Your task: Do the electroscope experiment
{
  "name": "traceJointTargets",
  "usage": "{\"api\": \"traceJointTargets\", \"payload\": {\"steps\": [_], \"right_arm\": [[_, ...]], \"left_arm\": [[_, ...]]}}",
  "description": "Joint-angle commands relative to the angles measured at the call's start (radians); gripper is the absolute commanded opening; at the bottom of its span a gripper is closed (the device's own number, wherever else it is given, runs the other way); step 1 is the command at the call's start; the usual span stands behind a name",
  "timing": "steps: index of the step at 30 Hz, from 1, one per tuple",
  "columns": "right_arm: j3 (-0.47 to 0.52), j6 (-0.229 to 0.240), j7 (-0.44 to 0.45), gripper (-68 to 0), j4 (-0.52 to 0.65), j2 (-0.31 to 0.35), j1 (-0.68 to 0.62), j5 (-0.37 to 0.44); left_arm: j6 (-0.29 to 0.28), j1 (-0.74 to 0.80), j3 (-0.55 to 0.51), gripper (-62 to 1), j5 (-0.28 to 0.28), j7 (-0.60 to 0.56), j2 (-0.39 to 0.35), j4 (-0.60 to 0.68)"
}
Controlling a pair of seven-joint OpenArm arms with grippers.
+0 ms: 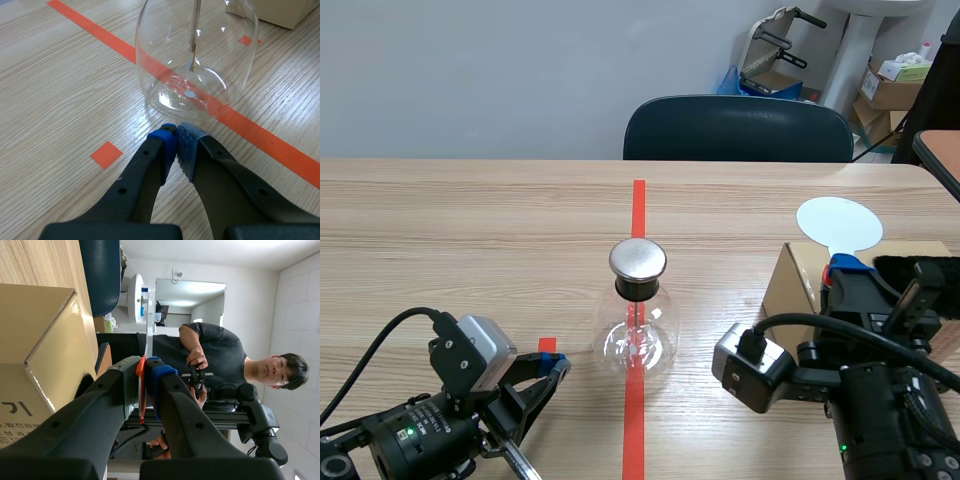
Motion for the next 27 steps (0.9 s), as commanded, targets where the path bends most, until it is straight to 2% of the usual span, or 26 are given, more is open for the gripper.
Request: {"api": "traceJointTargets", "payload": {"steps": [1,16,20,27], "right_arm": [[0.008,-0.012,-0.008,-66.2,0.016,0.005,0.01,-0.003],[0.008,-0.012,0.014,-66.2,0.016,0.005,0.01,-0.003],[0.008,-0.012,0.102,-66.2,0.016,0.005,0.01,-0.003],[0.008,-0.012,0.32,-66.2,0.016,0.005,0.012,-0.005]], "left_arm": [[-0.002,0.0,0.003,-58.2,0.002,-0.016,0.008,0.017],[-0.002,0.0,0.003,-58.2,0.002,-0.016,0.008,0.017],[-0.002,0.0,0.003,-58.2,0.002,-0.016,0.008,0.017],[-0.002,0.0,0.003,-58.2,0.002,-0.015,0.008,0.017]]}}
